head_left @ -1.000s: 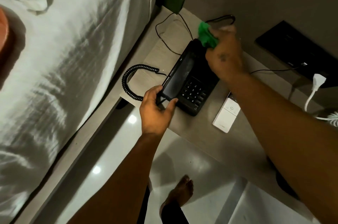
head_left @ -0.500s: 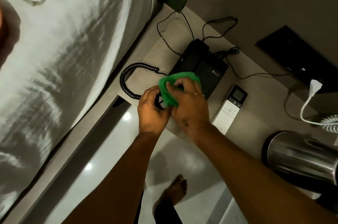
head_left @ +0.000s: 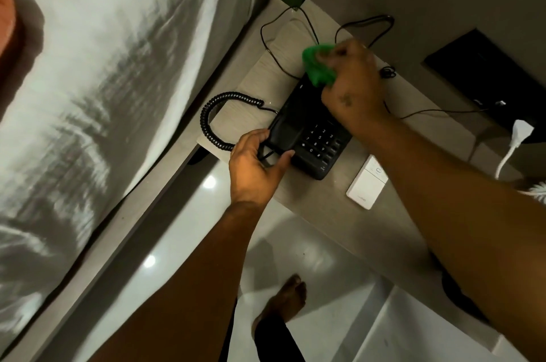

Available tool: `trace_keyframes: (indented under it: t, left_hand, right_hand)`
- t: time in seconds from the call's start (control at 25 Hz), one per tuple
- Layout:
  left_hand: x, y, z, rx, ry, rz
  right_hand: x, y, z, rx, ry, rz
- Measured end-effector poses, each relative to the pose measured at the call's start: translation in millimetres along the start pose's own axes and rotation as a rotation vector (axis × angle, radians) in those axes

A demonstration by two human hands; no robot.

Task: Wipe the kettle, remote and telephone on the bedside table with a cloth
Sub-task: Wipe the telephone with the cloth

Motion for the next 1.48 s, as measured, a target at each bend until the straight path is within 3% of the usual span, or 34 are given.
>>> trace_keyframes:
  t: [0.24, 0.36, 0.48, 0.52, 0.56, 0.64, 0.68, 0.72, 0.76, 0.88, 0.96, 1.04, 1.24, 1.48]
  left_hand:
    - [6, -7, -3, -0.103, -0.012, 0.028]
    - [0, -26, -14, -0.318, 0.103, -0.196]
    - [17, -85, -21, -0.24, 0.284, -0.431]
    - [31, -105, -12, -0.285, 0.255, -0.431]
    - [59, -123, 8, -0.523, 0.263, -0.344]
    - [52, -122, 31, -0.665, 0.029, -0.322]
    - [26, -128, 30, -0.609, -0.219, -0.365]
    - [-7, -105, 14, -0.647, -0.535, -0.415]
    - [-44, -37, 11, -0.786, -0.674, -0.437]
    - [-132, 119, 3, -0.901, -0.787, -0.452]
    - [-134, 96, -3, -0.873, -0.785, -0.434]
    - [-138, 96, -15, -0.776, -0.709, -0.541]
    - [-145, 99, -24, -0.715, -0.674, -0.576]
    - [-147, 105, -27, -0.583, -0.559, -0.667]
  right_hand:
    - [-3, 108, 46, -0.034, 0.083, -0.24]
    - [-6, 114, 49, -0.038, 0.131, -0.246]
    - [-6, 113, 47, -0.045, 0.154, -0.261]
    - [-6, 113, 46, -0.04, 0.167, -0.266]
    - [-7, 115, 46, -0.027, 0.184, -0.273]
    - [-7, 118, 45, 0.005, 0.187, -0.295]
    - [-7, 119, 44, 0.022, 0.178, -0.303]
    - [-8, 119, 43, 0.037, 0.177, -0.304]
    - [-8, 119, 44, 0.047, 0.184, -0.294]
    - [-9, 128, 56, 0.028, 0.201, -0.27]
    - [-8, 147, 71, -0.078, 0.246, -0.326]
    - [-4, 157, 78, -0.152, 0.32, -0.397]
    - [1, 148, 64, -0.211, 0.476, -0.646]
    - [50, 100, 20, -0.26, 0.435, -0.524]
Point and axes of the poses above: each hand's wrist, its own y-axis away from the middle knuckle, its own z-axis out of the palm, x = y × z, the point moved 8 cm from there along -y, towards the middle knuckle, and after that the axes turned 12 degrees about z, right-handed, at the moved point
